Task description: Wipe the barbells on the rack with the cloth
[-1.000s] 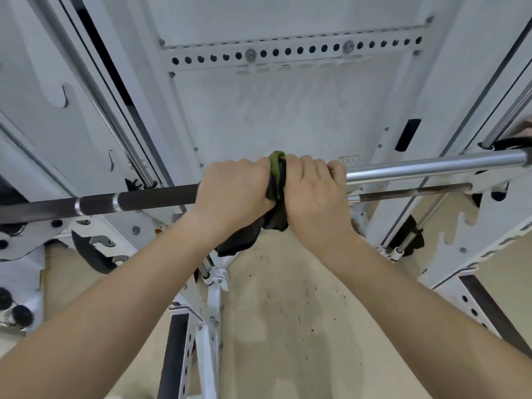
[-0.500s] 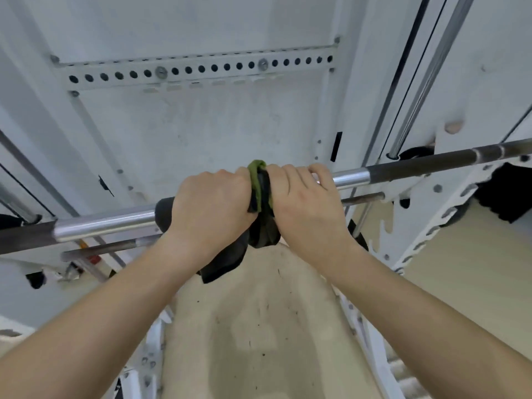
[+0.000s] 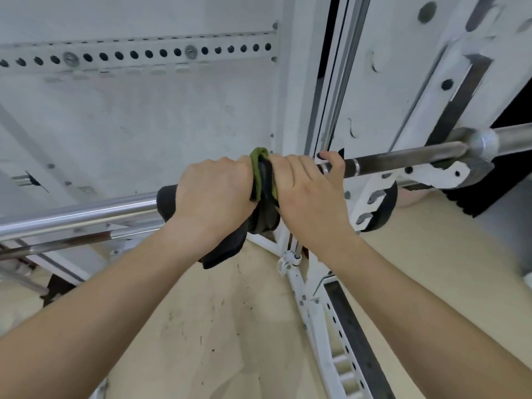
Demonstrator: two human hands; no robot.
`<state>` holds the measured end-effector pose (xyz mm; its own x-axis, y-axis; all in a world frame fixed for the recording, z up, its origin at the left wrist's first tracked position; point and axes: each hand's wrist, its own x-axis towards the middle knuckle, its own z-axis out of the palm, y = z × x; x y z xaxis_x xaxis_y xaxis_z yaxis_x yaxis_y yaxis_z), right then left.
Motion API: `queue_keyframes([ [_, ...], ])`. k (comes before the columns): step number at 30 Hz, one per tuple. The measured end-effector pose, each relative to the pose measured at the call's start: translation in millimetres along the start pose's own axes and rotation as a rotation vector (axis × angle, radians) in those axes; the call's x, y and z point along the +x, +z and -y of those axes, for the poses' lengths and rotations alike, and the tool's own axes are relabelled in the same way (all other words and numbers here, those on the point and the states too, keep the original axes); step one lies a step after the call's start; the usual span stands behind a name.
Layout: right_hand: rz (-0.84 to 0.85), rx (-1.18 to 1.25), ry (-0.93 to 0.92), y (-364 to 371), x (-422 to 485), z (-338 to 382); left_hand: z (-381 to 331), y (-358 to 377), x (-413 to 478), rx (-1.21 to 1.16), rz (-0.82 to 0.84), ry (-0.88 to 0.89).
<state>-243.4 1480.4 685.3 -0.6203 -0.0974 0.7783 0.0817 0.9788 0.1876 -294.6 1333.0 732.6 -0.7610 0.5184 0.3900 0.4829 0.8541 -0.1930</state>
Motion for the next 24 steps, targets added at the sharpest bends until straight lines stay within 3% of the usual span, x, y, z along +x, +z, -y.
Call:
queue_keyframes([
  [4,0.083,-0.045,0.089,3,-13,-56,-57,-6,27,-0.071,-0.022,0.073],
  [8,0.078,-0.158,0.182,2,-29,-106,-111,-4,54,-0.135,0.008,0.16],
  [12,0.07,-0.123,0.271,0,-34,-124,-144,-5,70,-0.187,0.02,0.215],
  [18,0.046,-0.085,0.438,2,-29,-88,-118,-8,65,-0.241,0.037,0.293],
  [24,0.153,-0.024,0.373,-14,-10,0,-35,-8,26,-0.188,0.085,0.303],
])
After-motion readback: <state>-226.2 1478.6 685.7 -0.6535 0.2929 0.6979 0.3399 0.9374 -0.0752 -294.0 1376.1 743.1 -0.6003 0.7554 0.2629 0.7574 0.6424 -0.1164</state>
